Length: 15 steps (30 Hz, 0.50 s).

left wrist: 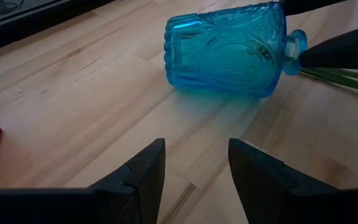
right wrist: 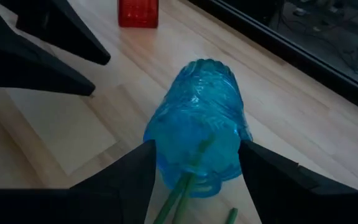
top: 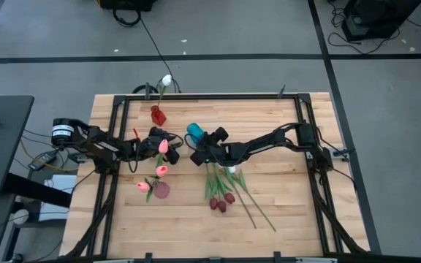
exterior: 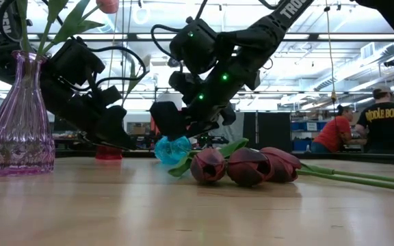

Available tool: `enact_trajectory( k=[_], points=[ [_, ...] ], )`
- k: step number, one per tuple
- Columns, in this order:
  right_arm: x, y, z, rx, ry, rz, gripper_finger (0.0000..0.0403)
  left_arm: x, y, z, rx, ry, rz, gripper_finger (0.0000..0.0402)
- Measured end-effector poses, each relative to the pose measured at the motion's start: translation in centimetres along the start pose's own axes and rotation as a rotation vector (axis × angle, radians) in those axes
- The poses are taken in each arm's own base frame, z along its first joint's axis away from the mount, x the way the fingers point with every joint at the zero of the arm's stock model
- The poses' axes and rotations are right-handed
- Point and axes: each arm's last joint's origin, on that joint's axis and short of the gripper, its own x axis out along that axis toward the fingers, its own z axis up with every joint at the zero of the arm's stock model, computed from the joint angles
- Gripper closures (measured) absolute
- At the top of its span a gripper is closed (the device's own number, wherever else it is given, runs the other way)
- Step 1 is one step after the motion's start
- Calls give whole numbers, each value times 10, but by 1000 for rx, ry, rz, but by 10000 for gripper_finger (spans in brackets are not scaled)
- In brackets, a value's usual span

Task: Sort flowers into vase by color
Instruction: Adjust the blue vase

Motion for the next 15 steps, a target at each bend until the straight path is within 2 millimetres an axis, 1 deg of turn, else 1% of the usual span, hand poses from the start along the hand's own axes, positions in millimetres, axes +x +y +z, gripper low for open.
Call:
enact_trajectory(
  k=[7,15],
  points=[
    [12,1,-14,-17,37,2,163,0,0,0,18,0,-14,220],
    [13,2,-13,-2,11,-8,172,0,-1,0,19,2,-28,220]
  ],
)
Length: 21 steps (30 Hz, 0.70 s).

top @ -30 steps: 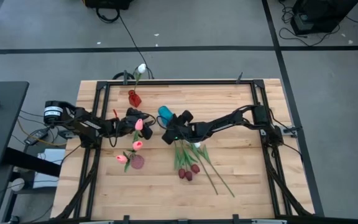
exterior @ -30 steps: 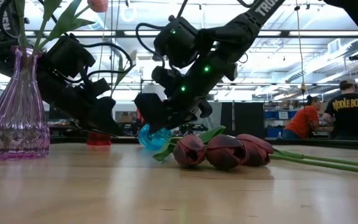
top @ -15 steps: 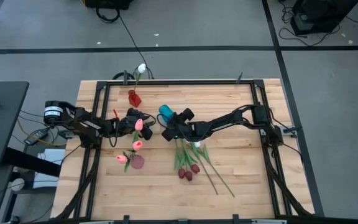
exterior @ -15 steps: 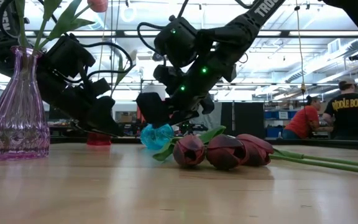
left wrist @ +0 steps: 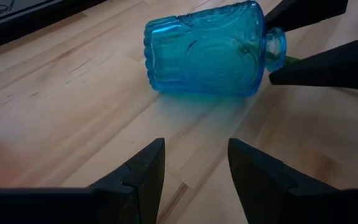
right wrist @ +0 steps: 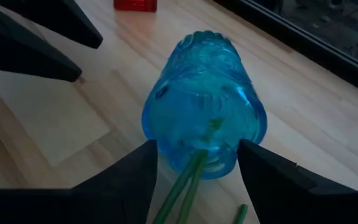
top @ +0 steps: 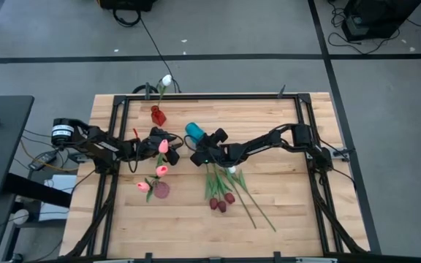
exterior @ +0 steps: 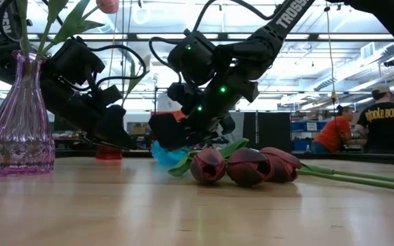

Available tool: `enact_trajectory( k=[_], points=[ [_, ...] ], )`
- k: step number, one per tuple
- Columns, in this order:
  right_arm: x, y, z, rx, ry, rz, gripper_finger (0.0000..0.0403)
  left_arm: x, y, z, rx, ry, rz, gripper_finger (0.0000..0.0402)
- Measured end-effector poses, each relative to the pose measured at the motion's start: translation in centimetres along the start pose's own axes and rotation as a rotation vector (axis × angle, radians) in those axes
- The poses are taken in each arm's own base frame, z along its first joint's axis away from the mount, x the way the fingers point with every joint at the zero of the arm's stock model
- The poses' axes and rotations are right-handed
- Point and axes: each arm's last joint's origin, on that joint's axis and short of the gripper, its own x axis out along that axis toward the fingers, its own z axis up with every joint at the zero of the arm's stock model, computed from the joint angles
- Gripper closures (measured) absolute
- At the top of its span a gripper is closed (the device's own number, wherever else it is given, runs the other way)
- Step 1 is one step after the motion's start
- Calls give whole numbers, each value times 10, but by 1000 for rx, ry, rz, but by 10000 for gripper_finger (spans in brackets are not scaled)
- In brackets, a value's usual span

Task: Sort flowers into vase by color
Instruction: Adjust the blue vase

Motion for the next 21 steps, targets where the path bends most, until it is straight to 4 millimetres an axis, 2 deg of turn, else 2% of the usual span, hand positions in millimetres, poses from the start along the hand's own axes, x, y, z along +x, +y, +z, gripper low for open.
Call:
enact_trajectory(
  k=[4,11,21],
  points=[
    [0,0,1,4,-6,-4,190,0,0,0,1,2,-5,220],
    [1,-1,1,-10,-7,-6,258,0,0,0,1,4,-10,220],
    [-1,-2,2,-49,17,7,305,0,0,0,2,5,-10,220]
  ],
)
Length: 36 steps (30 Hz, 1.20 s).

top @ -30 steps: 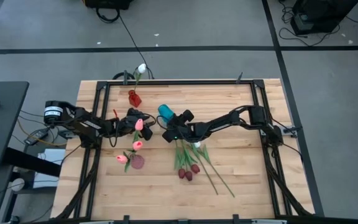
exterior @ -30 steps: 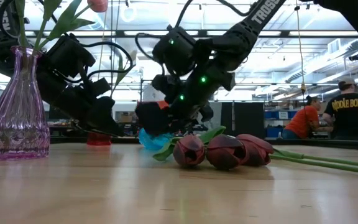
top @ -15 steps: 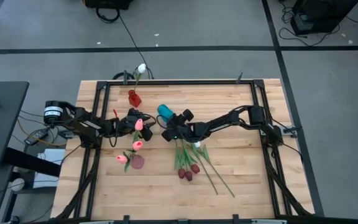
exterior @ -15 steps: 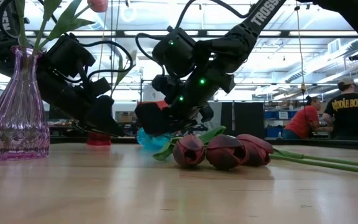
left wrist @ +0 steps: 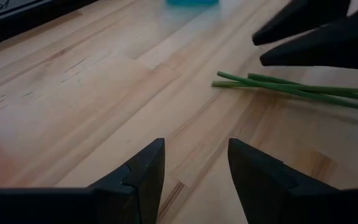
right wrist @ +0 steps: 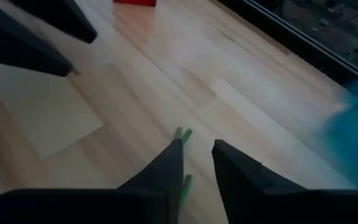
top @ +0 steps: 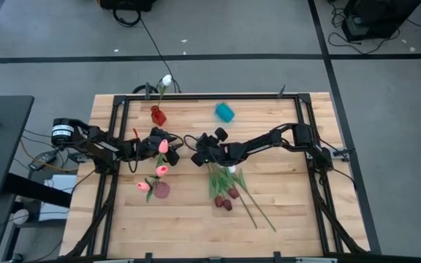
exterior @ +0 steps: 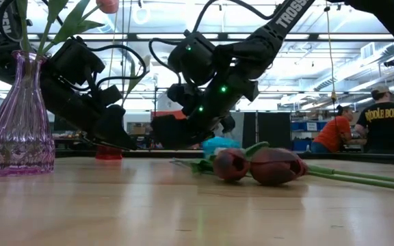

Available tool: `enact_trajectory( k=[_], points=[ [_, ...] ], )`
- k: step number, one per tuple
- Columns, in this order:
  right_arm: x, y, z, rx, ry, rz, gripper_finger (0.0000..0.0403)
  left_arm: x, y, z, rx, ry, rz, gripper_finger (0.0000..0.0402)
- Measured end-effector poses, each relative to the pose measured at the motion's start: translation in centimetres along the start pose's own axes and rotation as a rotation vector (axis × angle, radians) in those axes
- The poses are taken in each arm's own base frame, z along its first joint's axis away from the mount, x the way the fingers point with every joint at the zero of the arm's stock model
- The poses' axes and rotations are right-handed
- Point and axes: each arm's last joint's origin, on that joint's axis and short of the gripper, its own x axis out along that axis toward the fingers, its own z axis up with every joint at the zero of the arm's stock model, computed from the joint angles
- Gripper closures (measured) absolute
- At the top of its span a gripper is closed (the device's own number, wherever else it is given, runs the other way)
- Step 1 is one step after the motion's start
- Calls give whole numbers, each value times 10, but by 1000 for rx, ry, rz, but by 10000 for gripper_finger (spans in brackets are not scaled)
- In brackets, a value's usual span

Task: Sort flowers into vase by color
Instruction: Adjust the blue vase

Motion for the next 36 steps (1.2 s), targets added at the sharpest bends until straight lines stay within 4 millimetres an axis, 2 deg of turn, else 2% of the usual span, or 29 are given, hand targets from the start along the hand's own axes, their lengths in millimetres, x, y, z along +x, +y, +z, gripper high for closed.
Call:
enact_trajectory(
  k=[5,9,12,15,18,22,26,29,32,36],
  points=[
    [-15,3,11,-23,27,141,306,0,0,0,0,1,0,220],
    [-41,-7,30,-69,54,187,287,0,0,0,0,6,-5,220],
    [-56,-32,53,-106,83,213,257,0,0,0,-1,6,-6,220],
    [-62,-61,63,-163,158,180,210,0,0,0,-1,5,-6,220],
    [-66,-97,73,-149,244,115,156,0,0,0,-2,5,-6,220],
    [-54,-148,70,-109,442,46,95,0,0,0,-4,2,-7,220],
    [-36,-187,64,-155,566,47,74,0,0,0,-4,-1,-7,220],
    [-20,-215,63,-174,561,71,77,0,0,0,-3,-1,-7,220],
    [-13,-237,68,-223,516,64,78,0,0,0,-2,0,-7,220],
    [-3,-262,67,-269,522,79,59,0,0,0,-2,0,-7,220]
  ],
)
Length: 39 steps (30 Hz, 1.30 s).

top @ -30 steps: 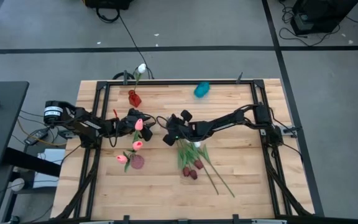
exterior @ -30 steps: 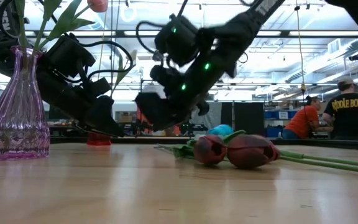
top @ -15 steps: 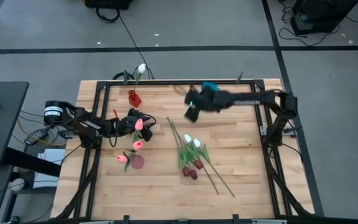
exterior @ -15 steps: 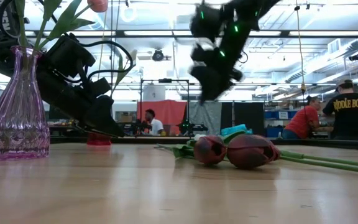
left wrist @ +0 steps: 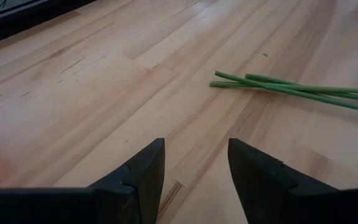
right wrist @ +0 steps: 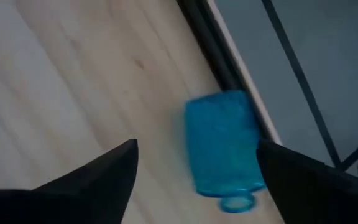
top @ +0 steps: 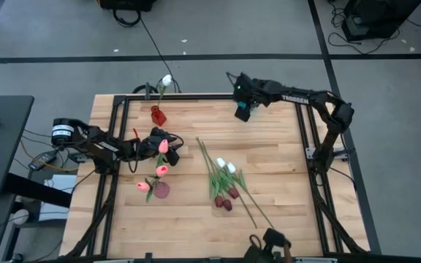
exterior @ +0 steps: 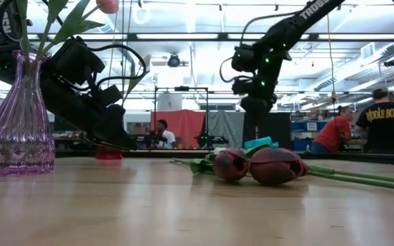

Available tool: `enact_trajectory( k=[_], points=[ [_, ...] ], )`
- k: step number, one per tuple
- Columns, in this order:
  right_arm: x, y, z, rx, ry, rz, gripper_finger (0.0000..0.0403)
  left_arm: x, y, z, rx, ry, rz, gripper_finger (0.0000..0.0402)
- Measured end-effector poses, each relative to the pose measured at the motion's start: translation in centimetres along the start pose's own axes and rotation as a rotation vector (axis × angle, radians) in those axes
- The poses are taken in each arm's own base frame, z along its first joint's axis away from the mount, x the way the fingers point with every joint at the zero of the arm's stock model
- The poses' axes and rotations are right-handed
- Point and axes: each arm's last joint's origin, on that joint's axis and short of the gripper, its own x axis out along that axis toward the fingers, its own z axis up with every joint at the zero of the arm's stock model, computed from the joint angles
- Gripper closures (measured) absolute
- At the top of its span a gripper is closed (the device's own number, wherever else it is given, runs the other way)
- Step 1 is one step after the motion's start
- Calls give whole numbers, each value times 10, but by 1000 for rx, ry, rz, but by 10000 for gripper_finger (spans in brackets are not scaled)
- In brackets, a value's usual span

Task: Sort flowers into vase by color
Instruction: Adjust the blue vase

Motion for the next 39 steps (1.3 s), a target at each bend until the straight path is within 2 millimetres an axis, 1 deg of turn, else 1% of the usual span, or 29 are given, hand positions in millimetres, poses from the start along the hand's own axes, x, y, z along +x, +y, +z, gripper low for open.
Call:
enact_trajectory(
  k=[4,6,11,14,20,29,33,39],
  points=[
    [5,-22,-5,-16,-2,29,20,0,0,0,0,0,0,220],
    [8,-32,-7,-14,-14,35,8,0,0,0,-1,-2,-1,220],
    [13,-56,-12,12,-62,75,13,0,0,0,-1,-4,-1,220],
    [17,-62,-16,23,-89,83,11,0,0,1,-3,-8,-3,220],
    [29,-59,-24,-4,-111,83,4,0,0,1,-5,-14,-4,220],
    [49,-44,-51,-12,-32,111,11,0,-1,3,-10,-25,-8,220],
    [53,-38,-56,-19,-35,126,24,0,-1,3,-9,-25,-8,220],
    [55,-21,-64,-31,20,190,55,0,-1,3,-10,-25,-8,220]
  ],
)
